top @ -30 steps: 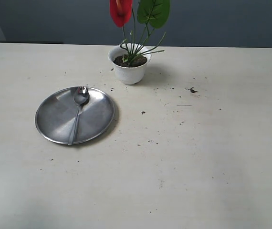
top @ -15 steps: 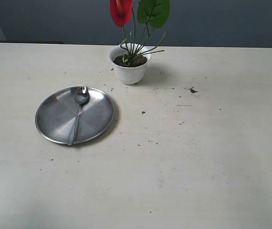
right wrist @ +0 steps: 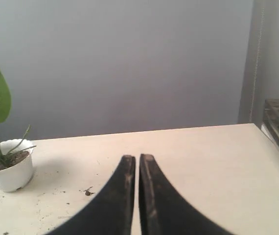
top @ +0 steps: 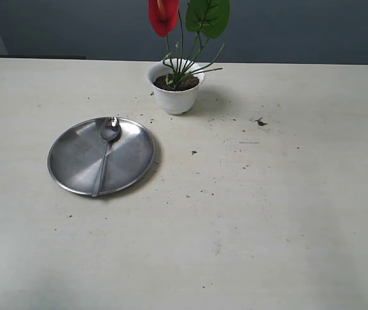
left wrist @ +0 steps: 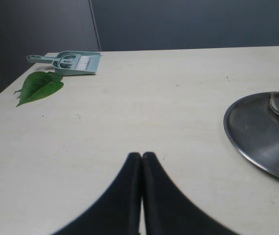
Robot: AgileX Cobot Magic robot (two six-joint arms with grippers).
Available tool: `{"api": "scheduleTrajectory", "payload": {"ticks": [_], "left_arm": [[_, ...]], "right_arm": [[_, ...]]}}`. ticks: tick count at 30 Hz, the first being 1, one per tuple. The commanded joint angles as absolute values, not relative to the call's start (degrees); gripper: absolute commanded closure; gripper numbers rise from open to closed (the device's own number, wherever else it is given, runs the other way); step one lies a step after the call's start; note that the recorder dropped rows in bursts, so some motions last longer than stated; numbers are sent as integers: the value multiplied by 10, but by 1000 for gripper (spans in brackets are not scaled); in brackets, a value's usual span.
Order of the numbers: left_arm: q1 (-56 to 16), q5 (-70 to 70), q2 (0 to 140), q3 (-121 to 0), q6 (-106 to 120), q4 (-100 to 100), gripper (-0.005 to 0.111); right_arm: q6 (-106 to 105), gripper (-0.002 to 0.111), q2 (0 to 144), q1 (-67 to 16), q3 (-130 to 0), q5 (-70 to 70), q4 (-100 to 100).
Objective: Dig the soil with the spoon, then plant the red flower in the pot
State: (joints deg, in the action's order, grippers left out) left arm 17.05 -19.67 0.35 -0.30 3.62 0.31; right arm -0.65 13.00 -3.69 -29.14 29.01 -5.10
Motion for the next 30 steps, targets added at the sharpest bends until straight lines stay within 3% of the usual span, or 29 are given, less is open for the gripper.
{"api": "scheduleTrajectory", "payload": {"ticks": [1,16,30], "left_arm": [[171,-193,0,0,36,3,107],[171,-193,0,0,36,3,107],[171,-192,0,0,36,3,107]], "right_arm": [[-58,104,128,-34,-288,281,-77],[-54,104,128,-34,-287,328,-85],[-58,104,124,-34,-284,277,-3]]}}
